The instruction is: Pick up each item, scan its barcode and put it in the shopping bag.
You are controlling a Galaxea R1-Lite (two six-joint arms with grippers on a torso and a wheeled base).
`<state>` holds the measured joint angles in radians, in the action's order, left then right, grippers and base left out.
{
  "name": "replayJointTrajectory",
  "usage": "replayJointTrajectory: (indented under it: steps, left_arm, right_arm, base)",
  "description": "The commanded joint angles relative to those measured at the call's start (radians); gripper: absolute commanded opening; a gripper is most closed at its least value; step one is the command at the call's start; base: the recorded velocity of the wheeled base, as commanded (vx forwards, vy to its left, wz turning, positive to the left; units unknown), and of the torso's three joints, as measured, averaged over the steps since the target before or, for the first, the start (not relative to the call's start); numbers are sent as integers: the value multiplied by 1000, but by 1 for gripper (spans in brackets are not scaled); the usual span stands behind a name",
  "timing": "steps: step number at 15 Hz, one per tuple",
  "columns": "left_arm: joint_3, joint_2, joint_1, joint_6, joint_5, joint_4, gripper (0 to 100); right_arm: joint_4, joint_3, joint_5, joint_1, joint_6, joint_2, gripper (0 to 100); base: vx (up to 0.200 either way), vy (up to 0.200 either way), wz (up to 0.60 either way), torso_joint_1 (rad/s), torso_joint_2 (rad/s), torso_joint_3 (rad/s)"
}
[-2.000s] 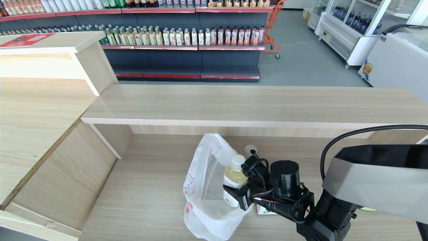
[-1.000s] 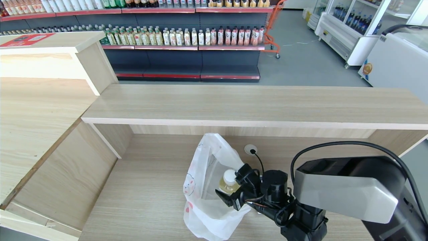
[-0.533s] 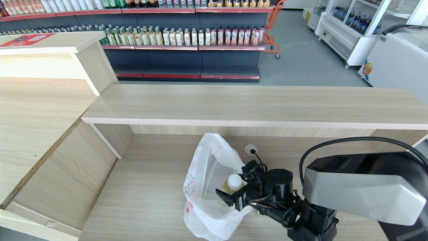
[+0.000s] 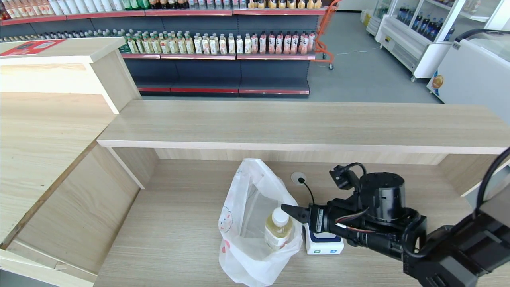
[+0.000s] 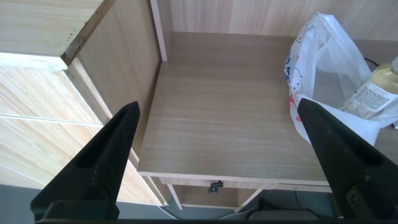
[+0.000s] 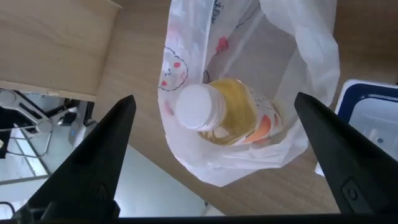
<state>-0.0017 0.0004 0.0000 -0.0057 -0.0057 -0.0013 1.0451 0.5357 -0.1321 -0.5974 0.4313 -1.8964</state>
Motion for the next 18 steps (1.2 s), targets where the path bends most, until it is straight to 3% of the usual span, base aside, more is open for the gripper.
replayJointTrajectory:
  steps: [1, 3, 5, 6, 13, 18]
  left_arm:
    - [0, 0, 0, 0, 0, 0, 100]
    - [0, 0, 0, 0, 0, 0, 100]
    - [0, 0, 0, 0, 0, 0, 100]
    - [0, 0, 0, 0, 0, 0, 100]
    - [0, 0, 0, -2, 0, 0, 100]
    - [0, 0, 0, 0, 0, 0, 100]
  right_arm:
    - [-258, -77, -4, 45, -11, 434, 100]
    - [-686, -20, 3, 212, -209, 706, 100]
    - [-1053, 102, -4, 390, -249, 862, 100]
    - [-1136, 122, -7, 421, -246, 913, 100]
    - [-1228, 75, -1, 469, -220, 1047, 100]
    - [-1234, 61, 0, 544, -220, 1020, 100]
  base:
    - [0, 0, 0, 0, 0, 0]
    - [0, 0, 0, 0, 0, 0]
    - [0, 0, 0, 0, 0, 0]
    - [0, 0, 0, 0, 0, 0]
    - [0, 0, 0, 0, 0, 0]
    - [-200, 0, 0, 3, 5, 2]
